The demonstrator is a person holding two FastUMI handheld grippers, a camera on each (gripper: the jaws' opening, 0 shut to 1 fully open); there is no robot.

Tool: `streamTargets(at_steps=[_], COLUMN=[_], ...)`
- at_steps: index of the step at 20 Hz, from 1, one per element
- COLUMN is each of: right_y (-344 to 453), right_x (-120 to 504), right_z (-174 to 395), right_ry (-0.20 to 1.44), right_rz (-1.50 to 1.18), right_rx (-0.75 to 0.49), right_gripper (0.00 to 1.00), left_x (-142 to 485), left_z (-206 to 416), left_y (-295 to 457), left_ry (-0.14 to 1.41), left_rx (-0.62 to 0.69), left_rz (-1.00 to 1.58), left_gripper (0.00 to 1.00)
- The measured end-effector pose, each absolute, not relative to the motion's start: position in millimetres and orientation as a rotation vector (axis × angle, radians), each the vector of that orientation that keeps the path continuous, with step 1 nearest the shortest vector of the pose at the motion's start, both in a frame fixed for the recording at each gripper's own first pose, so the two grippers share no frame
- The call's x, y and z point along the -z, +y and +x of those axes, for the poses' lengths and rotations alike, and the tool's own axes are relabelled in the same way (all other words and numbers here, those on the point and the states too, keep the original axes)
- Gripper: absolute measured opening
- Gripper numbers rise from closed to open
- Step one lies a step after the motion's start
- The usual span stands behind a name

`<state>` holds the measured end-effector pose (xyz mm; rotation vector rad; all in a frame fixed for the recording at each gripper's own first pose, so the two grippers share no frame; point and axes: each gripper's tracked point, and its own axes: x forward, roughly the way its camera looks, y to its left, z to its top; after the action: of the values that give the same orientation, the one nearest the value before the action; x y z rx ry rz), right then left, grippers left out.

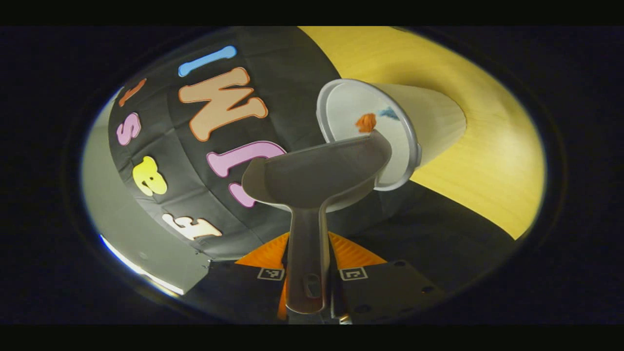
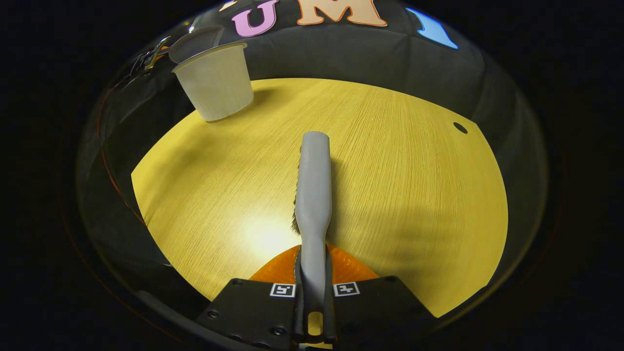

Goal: Pick up the small broom and dustpan from the desktop, sweep the trash into the dustpan with the broom, and then empty the trash into the garbage bin.

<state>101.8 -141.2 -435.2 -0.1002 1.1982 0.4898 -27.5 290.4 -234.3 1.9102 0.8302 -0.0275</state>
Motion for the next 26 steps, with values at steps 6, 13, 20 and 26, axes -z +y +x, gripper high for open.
streamTargets(at_steps=[6,13,20,26], right_y=[-139,-139,-136,-136], right_x=[429,434,430,430], right_z=[103,105,106,106], right_ry=[1.165,1.14,1.122,1.116], right_rz=[-0.071,-0.079,-0.052,-0.049], right_rx=[-0.47,-0.421,-0.355,-0.305], right_gripper=[0.13,0.12,0.12,0.13], left_x=[228,245,300,351], left_z=[-39,-34,-63,-97], left_y=[281,211,68,7], left_ry=[0.796,0.656,0.599,0.664], left_rx=[-0.092,-0.163,-0.039,0.05], left_rz=[1.609,1.061,0.599,0.49], left_gripper=[0.27,0.28,0.26,0.26])
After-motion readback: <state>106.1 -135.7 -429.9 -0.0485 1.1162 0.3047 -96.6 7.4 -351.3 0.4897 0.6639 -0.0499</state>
